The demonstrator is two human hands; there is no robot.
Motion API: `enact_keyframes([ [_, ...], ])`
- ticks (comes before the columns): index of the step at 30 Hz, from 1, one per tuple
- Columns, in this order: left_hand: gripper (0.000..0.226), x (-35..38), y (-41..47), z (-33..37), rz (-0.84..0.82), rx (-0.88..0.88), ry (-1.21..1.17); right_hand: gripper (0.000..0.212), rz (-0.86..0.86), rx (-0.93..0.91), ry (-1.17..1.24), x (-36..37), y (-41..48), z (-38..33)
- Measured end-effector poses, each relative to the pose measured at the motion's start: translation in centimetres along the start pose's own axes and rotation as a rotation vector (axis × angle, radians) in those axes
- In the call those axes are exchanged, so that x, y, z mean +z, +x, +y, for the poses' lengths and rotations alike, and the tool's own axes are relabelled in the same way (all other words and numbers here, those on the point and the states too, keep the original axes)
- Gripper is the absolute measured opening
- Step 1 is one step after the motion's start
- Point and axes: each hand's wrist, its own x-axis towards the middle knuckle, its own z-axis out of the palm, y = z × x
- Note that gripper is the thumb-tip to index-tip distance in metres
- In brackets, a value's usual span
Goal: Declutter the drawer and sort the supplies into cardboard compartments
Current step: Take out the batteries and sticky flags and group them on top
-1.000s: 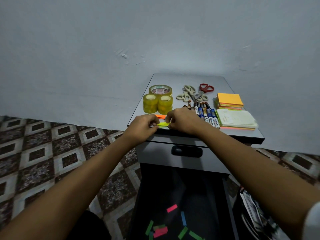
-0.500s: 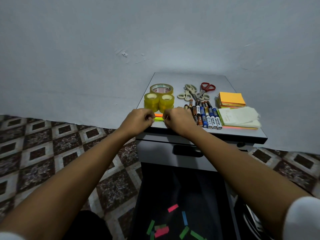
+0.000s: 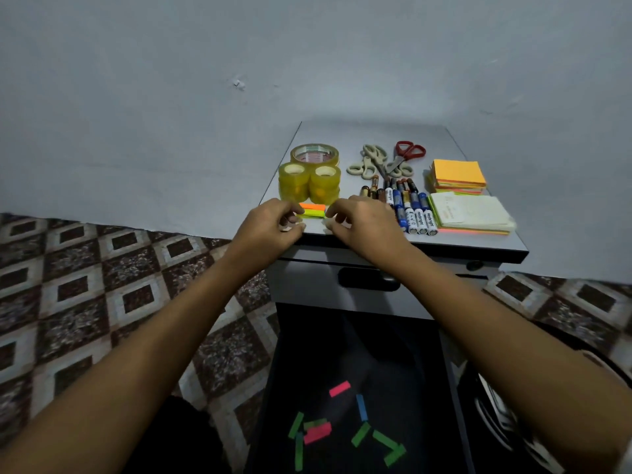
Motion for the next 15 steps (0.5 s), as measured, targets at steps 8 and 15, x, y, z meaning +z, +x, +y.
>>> enact_keyframes([
  [8,0.02,4.9,-8.9,0.3,-0.186,0.035,-0.105,0.02,-0.118,0.071,0.153,2.3,-10.9,2.8],
  [15,0.021,12.7,-14.8,-1.8,-0.527,-0.218,-0.131,0.021,-0.438,0.321,0.185,9.2,-20.0,6.5],
])
